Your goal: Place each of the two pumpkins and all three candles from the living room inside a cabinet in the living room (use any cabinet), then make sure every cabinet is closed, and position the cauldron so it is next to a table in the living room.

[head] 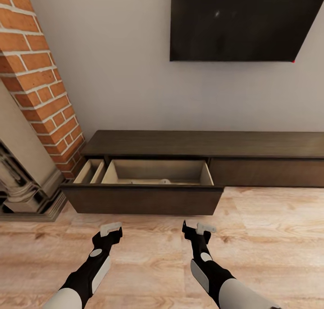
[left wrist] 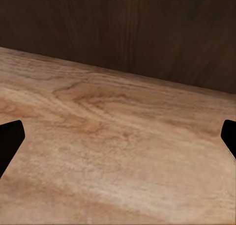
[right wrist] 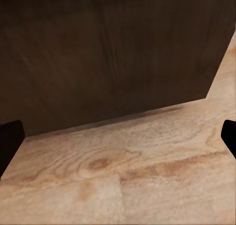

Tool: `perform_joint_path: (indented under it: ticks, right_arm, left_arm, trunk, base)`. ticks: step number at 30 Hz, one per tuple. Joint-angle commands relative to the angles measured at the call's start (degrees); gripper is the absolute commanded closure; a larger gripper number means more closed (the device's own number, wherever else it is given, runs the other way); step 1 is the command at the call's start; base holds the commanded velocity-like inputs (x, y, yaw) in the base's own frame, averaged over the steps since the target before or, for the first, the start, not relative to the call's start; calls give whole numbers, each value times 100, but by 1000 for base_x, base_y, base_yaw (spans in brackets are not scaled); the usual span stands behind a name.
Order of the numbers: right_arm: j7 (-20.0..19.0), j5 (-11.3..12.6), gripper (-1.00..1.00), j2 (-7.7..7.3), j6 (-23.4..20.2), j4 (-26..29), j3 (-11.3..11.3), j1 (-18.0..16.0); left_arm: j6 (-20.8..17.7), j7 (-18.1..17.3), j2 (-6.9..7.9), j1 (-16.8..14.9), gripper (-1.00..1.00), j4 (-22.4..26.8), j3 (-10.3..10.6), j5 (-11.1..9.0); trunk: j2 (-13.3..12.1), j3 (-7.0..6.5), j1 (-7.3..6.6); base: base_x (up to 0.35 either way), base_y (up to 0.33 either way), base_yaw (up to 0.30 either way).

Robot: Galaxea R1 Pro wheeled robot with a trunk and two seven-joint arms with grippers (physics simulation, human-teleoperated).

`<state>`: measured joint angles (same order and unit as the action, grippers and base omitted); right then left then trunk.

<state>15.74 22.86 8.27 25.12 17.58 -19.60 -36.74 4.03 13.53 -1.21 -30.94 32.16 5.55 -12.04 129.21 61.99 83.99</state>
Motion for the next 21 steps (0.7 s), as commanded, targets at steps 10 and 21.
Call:
perform_joint_path:
  ticks: [10, 21]
  right_arm:
    - [0, 12, -100, -24, -37, -8, -8, 0]
    - [-8, 3, -100, -34, -59, -438, -13, 0]
  left_arm:
    - [-3, -3, -2, 0, -100, 1, 6, 0]
    - [22, 0, -5, 0, -100, 1, 2, 0]
  trunk:
    - [0, 0, 0]
    - [0, 0, 0]
  base:
    - [322, 0, 0]
    - [211, 0, 0]
